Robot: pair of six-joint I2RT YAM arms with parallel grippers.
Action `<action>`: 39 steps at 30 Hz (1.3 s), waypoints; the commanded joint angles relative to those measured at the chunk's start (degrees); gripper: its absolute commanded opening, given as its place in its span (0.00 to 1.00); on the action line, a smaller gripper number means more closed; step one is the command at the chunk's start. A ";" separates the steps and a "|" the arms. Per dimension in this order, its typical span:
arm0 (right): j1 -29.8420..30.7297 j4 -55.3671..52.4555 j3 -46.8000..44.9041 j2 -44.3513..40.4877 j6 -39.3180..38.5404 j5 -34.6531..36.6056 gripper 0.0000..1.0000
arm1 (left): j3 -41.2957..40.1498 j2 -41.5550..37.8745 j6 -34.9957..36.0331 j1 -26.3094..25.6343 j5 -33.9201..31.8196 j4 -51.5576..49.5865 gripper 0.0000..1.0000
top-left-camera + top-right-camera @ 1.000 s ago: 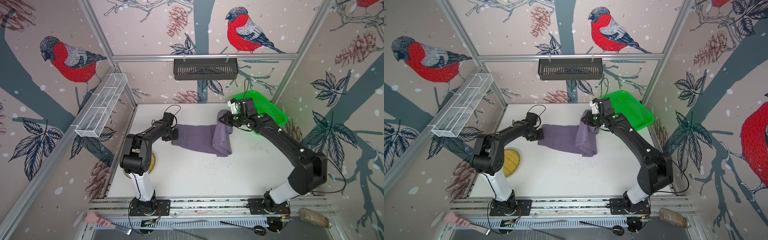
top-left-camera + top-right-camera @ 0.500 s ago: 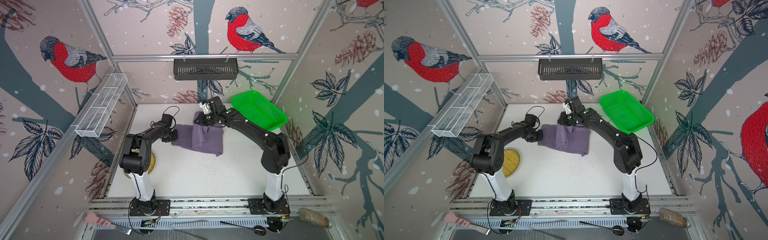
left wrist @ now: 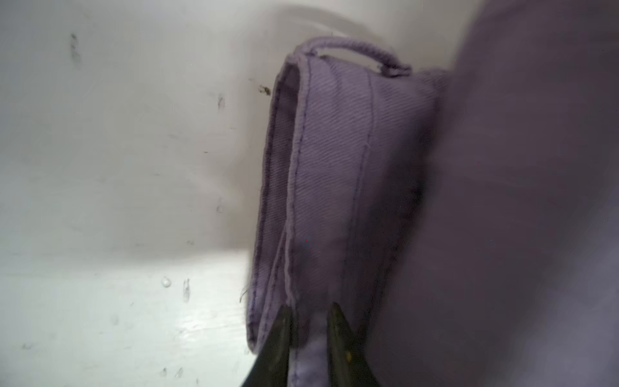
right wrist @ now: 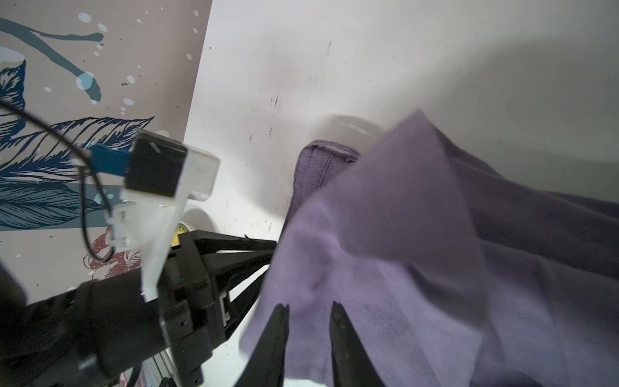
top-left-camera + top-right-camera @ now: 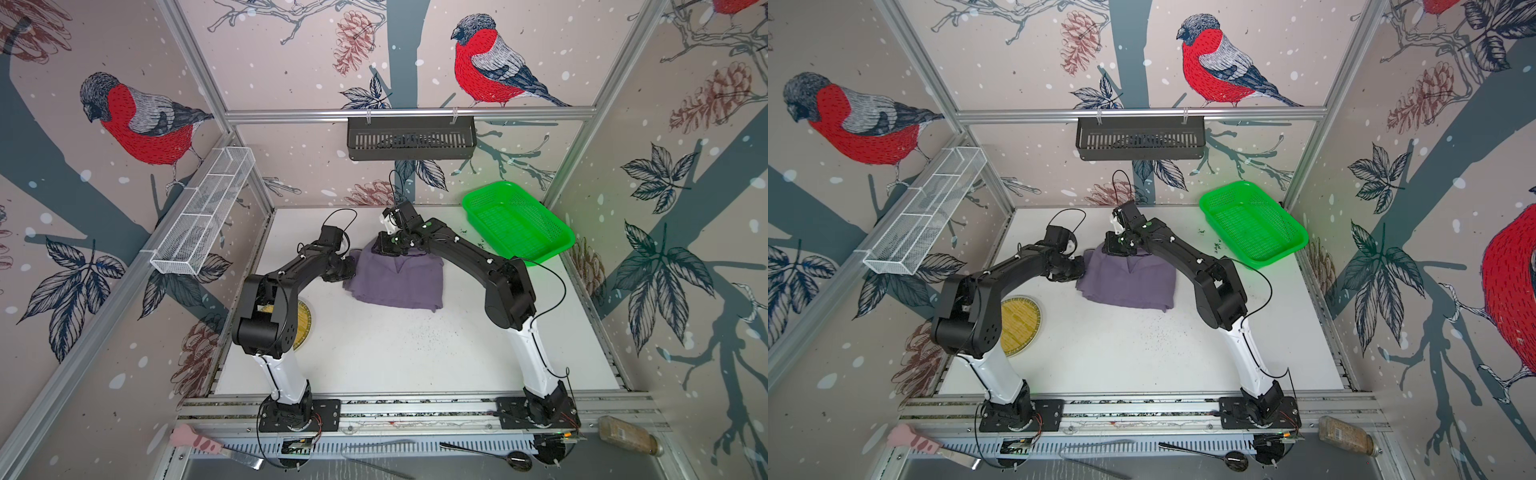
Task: Fold and stack the trousers
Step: Fold the trousers at the center of the table, then smooth out the trousers at the center of the table.
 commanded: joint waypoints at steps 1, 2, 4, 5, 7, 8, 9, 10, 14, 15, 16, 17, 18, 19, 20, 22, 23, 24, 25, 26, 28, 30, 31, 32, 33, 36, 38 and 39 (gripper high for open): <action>0.62 1.31 1.86 1.60 -0.04 -2.08 0.30 | -0.32 -2.79 -0.40 0.05 -1.37 -1.62 0.24; 0.63 1.70 2.07 1.83 -0.15 -2.75 0.31 | -0.34 -3.61 -0.36 0.09 -1.90 -2.09 0.24; 0.37 1.90 2.57 1.70 -1.33 -3.74 0.32 | -0.66 -5.85 -0.47 0.06 -2.89 -3.25 0.27; 0.24 1.19 2.90 1.40 -2.46 -3.38 0.33 | -0.95 -6.83 -0.46 0.05 -3.07 -3.67 0.30; -0.16 -1.22 2.87 -0.57 -6.32 -1.12 0.37 | -1.64 -9.04 -0.29 0.05 -1.35 -3.94 0.38; -0.29 -2.09 2.02 -1.90 -8.30 0.45 0.38 | -1.94 -9.85 -0.29 0.05 -0.48 -4.19 0.42; -0.50 -3.00 0.30 -3.93 -10.81 2.58 0.40 | -2.25 -10.81 -0.43 -0.02 0.22 -4.32 0.44; -0.84 -3.77 -1.99 -6.16 -13.42 5.48 0.41 | -2.88 -11.56 -0.45 -0.13 0.75 -4.04 0.48; -2.64 -0.89 -15.79 -17.35 -21.23 12.01 0.48 | -4.39 -11.98 -0.56 -0.71 2.76 -1.45 0.56; -2.80 1.28 -20.64 -20.82 -24.17 14.26 0.49 | -4.15 -11.16 -0.48 -0.84 2.91 -1.29 0.57; -2.74 3.58 -25.61 -24.20 -27.75 17.62 0.52 | -3.34 -10.04 -0.30 -1.15 3.26 -1.37 0.57; -2.71 6.09 -30.14 -27.41 -31.31 20.49 0.53 | -2.56 -9.12 -0.09 -1.43 3.39 -1.66 0.58; -2.71 8.57 -35.03 -30.44 -35.51 22.45 0.55 | -1.19 -8.33 0.27 -2.00 3.09 -1.81 0.58; -2.92 11.14 -39.38 -33.41 -39.03 24.40 0.55 | 0.16 -7.75 0.74 -2.63 2.58 -1.88 0.58; -3.18 13.86 -43.33 -35.63 -42.31 26.20 0.55 | 1.58 -7.17 1.17 -3.21 2.12 -2.04 0.59; -4.02 19.51 -50.88 -39.63 -49.79 29.39 0.55 | 5.29 -5.64 2.05 -4.25 1.64 -2.63 0.61; -4.55 21.69 -53.22 -40.71 -52.12 29.94 0.55 | 6.77 -4.65 2.27 -4.69 1.31 -2.94 0.61; -5.40 23.84 -55.26 -41.38 -53.81 30.51 0.55 | 8.40 -3.46 2.24 -5.18 1.10 -3.43 0.61; -6.44 25.30 -56.42 -41.56 -55.18 30.68 0.55 | 9.71 -2.42 2.18 -5.97 0.89 -4.14 0.61; -7.35 26.25 -56.99 -41.36 -55.88 30.12 0.55 | 10.82 -1.60 2.03 -6.67 0.36 -4.54 0.61; -9.61 28.08 -57.53 -40.45 -56.97 27.09 0.54 | 12.40 0.20 2.03 -7.77 -0.73 -5.09 0.61; -10.43 29.08 -57.14 -38.61 -58.92 25.60 0.54 | 13.09 1.51 2.29 -7.78 -1.64 -4.70 0.61; -10.58 29.18 -56.45 -37.35 -59.92 25.36 0.54 | 13.53 2.54 2.79 -7.80 -3.11 -4.12 0.62; -10.77 29.05 -55.78 -36.34 -60.56 24.50 0.54 | 14.20 3.49 3.37 -7.69 -4.43 -4.04 0.62; -11.17 29.06 -55.13 -35.24 -60.99 23.28 0.54 | 15.73 5.00 4.23 -7.69 -5.34 -4.64 0.63; -13.60 28.74 -52.78 -31.97 -61.05 16.94 0.54 | 21.11 9.28 5.69 -7.64 -6.46 -6.60 0.63; -13.98 27.06 -50.56 -29.36 -62.56 16.08 0.53 | 24.33 11.90 5.87 -7.38 -5.55 -7.68 0.63; -14.05 26.09 -49.39 -27.98 -63.22 16.17 0.52 | 25.70 13.04 5.54 -7.34 -4.72 -8.22 0.63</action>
